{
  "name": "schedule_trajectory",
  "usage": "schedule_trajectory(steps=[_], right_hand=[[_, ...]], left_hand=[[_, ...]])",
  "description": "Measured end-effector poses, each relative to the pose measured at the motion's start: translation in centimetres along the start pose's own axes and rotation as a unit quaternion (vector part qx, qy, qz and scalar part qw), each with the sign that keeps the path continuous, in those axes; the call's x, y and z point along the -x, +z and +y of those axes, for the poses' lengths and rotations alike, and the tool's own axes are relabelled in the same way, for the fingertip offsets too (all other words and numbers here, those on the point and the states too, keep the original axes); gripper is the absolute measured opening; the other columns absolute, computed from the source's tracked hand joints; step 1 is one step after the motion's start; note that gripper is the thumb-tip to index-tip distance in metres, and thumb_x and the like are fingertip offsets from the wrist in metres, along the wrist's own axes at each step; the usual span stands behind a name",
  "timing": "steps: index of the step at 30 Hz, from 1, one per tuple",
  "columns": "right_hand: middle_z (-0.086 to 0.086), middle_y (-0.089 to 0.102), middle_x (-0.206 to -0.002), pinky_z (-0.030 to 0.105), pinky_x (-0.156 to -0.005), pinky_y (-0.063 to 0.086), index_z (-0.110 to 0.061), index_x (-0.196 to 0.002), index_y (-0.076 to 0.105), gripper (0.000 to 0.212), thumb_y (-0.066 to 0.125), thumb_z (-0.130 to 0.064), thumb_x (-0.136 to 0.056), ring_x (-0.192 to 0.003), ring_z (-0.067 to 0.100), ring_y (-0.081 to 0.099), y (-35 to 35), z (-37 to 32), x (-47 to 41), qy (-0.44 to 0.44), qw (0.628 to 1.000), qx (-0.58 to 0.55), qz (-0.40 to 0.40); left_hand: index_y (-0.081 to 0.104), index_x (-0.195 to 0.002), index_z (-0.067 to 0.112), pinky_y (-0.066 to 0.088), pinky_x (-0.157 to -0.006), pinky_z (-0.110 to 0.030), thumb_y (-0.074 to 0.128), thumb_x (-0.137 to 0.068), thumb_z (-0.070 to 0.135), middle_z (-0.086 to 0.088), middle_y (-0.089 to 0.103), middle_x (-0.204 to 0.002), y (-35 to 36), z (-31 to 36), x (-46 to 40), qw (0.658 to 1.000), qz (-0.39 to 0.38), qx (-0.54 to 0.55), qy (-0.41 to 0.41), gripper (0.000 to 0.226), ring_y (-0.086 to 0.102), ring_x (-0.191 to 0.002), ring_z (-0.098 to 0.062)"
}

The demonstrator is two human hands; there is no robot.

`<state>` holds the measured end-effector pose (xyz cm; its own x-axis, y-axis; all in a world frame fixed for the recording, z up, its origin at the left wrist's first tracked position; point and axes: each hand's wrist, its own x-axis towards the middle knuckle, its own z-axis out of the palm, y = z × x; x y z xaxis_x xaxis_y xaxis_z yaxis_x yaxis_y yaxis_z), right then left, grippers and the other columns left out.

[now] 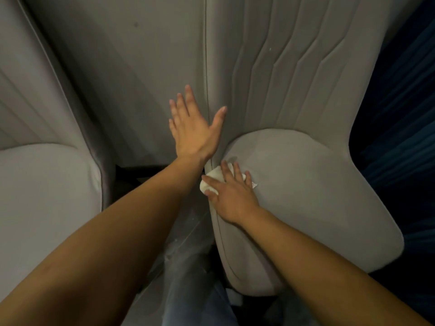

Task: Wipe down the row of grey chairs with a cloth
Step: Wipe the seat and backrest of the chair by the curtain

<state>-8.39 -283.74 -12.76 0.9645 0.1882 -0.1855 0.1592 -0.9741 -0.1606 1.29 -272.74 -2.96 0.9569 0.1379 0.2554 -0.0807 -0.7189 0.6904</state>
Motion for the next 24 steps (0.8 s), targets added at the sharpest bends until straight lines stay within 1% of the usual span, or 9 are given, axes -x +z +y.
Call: schedule_trajectory(steps=[5,8,10,11,13,16,20,22,24], right_hand=[[0.008,-0.001,-0.166,0.062,-0.117,-0.003,-0.048,-0.146,0.033,0.046,0.028,-0.054,-0.1,-0.149,0.04,-0.011,-0.5,-0.5,3.2,-0.056,0.998,0.014,-0.022],[0.011,0.022,-0.162,0.064,-0.114,0.022,-0.046,-0.131,0.054,0.041,0.039,-0.052,-0.093,-0.148,0.043,0.018,0.3,-1.7,8.3,-0.116,0.991,0.067,0.006],[0.009,0.037,-0.157,0.059,-0.11,0.035,-0.049,-0.123,0.059,0.04,0.043,-0.057,-0.088,-0.142,0.04,0.037,0.8,-1.4,11.4,-0.142,0.985,0.097,0.015],[0.007,0.038,-0.157,0.057,-0.11,0.033,-0.049,-0.124,0.059,0.039,0.046,-0.059,-0.088,-0.141,0.038,0.038,1.1,-0.9,12.7,-0.157,0.983,0.094,0.02],[0.005,0.037,-0.158,0.056,-0.112,0.034,-0.049,-0.128,0.056,0.042,0.053,-0.062,-0.088,-0.142,0.035,0.039,1.7,0.2,14.9,-0.185,0.978,0.086,0.037],[0.002,0.044,-0.154,0.059,-0.1,0.046,-0.05,-0.126,0.055,0.044,0.052,-0.064,-0.085,-0.137,0.032,0.047,1.8,0.3,16.5,-0.202,0.971,0.126,0.033],[0.002,0.041,-0.156,0.059,-0.101,0.045,-0.049,-0.122,0.058,0.034,0.047,-0.059,-0.091,-0.141,0.033,0.04,2.5,0.5,16.1,-0.23,0.966,0.104,0.048],[-0.001,0.038,-0.158,0.059,-0.108,0.038,-0.048,-0.122,0.059,0.03,0.045,-0.056,-0.098,-0.145,0.029,0.035,2.7,0.8,15.5,-0.249,0.964,0.053,0.079],[-0.001,0.042,-0.155,0.054,-0.115,0.032,-0.044,-0.127,0.056,0.03,0.041,-0.05,-0.102,-0.144,0.026,0.036,2.6,1.5,14.6,-0.255,0.96,0.019,0.117]], left_hand=[[0.009,-0.157,0.015,0.011,-0.119,-0.049,0.043,-0.088,0.073,-0.009,0.019,-0.161,1.3,0.3,-2.8,0.995,-0.014,0.036,-0.092,0.096,0.003,-0.149,-0.027],[0.027,-0.151,0.01,0.022,-0.116,-0.048,0.046,-0.086,0.074,-0.013,0.035,-0.153,2.6,1.2,-3.9,0.998,-0.021,0.002,-0.064,0.094,0.02,-0.145,-0.032],[0.042,-0.14,0.008,0.038,-0.104,-0.046,0.05,-0.082,0.075,-0.015,0.053,-0.135,3.3,1.3,-4.7,0.998,-0.011,0.021,-0.054,0.09,0.043,-0.13,-0.033],[0.047,-0.135,0.008,0.045,-0.093,-0.042,0.051,-0.081,0.076,-0.014,0.06,-0.125,3.5,1.1,-5.0,0.998,-0.009,0.036,-0.051,0.087,0.052,-0.119,-0.033],[0.05,-0.127,0.009,0.041,-0.072,-0.034,0.052,-0.079,0.077,-0.013,0.066,-0.11,3.7,0.2,-5.2,0.998,-0.004,0.055,-0.035,0.083,0.06,-0.103,-0.035],[0.052,-0.123,0.011,0.035,-0.067,-0.032,0.049,-0.077,0.081,-0.013,0.068,-0.104,4.1,-0.6,-5.3,0.999,0.018,0.039,-0.02,0.084,0.061,-0.097,-0.038],[0.049,-0.129,0.012,0.041,-0.068,-0.036,0.046,-0.079,0.08,-0.009,0.069,-0.104,4.6,-0.4,-5.0,0.998,0.046,0.036,-0.023,0.084,0.062,-0.096,-0.035],[0.049,-0.128,0.014,0.038,-0.066,-0.034,0.044,-0.08,0.08,-0.007,0.068,-0.102,4.7,-0.6,-4.8,0.997,0.05,0.059,-0.012,0.082,0.062,-0.093,-0.033],[0.045,-0.133,0.018,0.042,-0.068,-0.035,0.044,-0.079,0.081,-0.006,0.068,-0.106,4.8,-1.1,-4.4,0.996,0.029,0.089,-0.012,0.082,0.063,-0.095,-0.033]])
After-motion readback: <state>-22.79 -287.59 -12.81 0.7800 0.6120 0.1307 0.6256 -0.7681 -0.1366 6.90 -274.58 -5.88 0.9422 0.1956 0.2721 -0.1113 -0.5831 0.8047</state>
